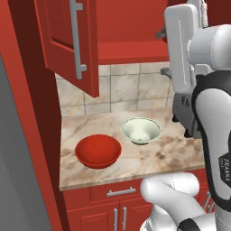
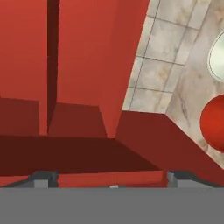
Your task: Open the cabinet. Pick the bowls from the counter and place them in the cabinet. Then close the cabinet.
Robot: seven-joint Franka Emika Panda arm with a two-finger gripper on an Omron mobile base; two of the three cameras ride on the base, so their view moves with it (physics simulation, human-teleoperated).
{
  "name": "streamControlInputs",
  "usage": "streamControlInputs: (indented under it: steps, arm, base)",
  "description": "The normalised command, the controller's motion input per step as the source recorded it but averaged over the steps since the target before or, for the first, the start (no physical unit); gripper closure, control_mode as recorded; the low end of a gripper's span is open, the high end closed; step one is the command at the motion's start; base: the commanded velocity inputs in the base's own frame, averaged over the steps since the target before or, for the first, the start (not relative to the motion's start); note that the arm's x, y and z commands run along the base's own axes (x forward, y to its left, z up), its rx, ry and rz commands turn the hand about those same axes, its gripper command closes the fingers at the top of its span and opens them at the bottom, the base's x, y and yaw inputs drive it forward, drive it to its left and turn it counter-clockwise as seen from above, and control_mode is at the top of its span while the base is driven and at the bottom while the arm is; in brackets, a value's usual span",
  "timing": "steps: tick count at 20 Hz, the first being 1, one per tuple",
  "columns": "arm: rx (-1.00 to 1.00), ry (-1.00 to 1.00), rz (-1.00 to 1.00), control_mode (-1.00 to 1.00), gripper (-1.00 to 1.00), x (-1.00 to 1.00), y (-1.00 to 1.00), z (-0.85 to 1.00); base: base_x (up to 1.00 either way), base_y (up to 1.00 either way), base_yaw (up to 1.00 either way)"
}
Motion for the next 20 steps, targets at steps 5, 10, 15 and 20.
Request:
streamControlInputs:
  steps: [5, 10, 15, 20]
  arm:
    - [0.27, -0.16, 0.23, -1.00, -1.00, 0.00, 0.15, -0.35]
    - [0.30, -0.11, 0.19, -1.00, -1.00, 0.16, 0.07, -0.18]
    - [0.29, 0.00, 0.21, -1.00, -1.00, 0.41, 0.00, -0.03]
    - [0.15, 0.00, 0.16, -1.00, -1.00, 0.43, 0.08, -0.03]
  base:
    - [0.00, 0.00, 0.00]
    - [0.00, 0.00, 0.00]
    - [0.00, 0.00, 0.00]
    - [0.00, 0.00, 0.00]
